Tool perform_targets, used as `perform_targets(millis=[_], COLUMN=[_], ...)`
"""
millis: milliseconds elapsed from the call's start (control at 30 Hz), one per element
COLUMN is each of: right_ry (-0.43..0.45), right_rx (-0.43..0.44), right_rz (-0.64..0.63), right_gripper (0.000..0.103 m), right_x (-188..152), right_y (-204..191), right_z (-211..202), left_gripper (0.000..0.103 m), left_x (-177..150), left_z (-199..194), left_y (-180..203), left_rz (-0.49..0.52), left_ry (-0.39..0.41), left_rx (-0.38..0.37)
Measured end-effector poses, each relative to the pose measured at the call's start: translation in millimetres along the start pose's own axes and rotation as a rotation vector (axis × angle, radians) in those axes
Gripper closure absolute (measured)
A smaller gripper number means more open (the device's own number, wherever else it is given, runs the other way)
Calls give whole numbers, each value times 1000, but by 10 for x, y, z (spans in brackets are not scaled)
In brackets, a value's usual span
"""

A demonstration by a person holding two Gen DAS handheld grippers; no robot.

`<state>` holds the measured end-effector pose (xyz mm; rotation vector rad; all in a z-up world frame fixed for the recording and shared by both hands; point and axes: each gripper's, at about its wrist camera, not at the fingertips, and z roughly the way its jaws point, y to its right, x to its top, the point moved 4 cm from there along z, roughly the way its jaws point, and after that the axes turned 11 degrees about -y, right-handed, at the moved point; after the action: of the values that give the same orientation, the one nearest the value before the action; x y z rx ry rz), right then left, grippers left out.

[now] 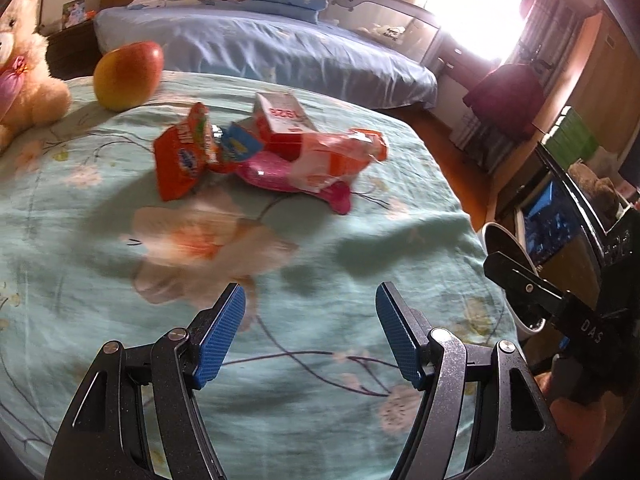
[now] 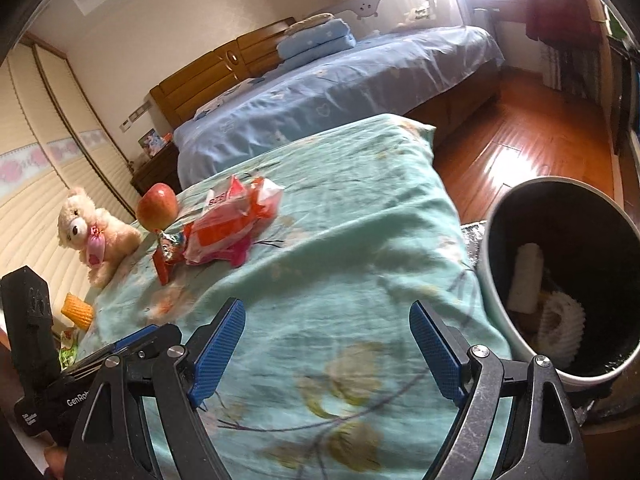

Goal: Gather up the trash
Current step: 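Move both open tools back over the bed toward the remaining trash, then grasp the red snack bag with the left tool while the right tool grasps the orange-white wrapper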

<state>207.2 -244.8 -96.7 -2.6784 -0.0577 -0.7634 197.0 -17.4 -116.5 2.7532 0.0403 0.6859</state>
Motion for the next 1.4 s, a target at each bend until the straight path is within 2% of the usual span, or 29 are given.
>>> perform_targets(millis=[367, 700, 1100, 1400], right_ry=[-25, -18, -17, -50], right_rx=[40, 68, 115, 157], right_rz=[-40, -38, -44, 13], right_gripper=[17, 17, 17, 19], right_x=[122, 290, 575, 770], right_y=[-313, -423, -613, -608], right_z=[260, 431, 647, 962], left_gripper=[34, 34, 34, 35], left_x=[112, 372, 776, 990], left_z=[-39, -27, 4, 289], left_y=[-394, -659, -777, -821], left_rz=[-69, -101, -100, -86], left_ry=[16, 46, 68, 36], left_rx=[35, 65, 64, 70])
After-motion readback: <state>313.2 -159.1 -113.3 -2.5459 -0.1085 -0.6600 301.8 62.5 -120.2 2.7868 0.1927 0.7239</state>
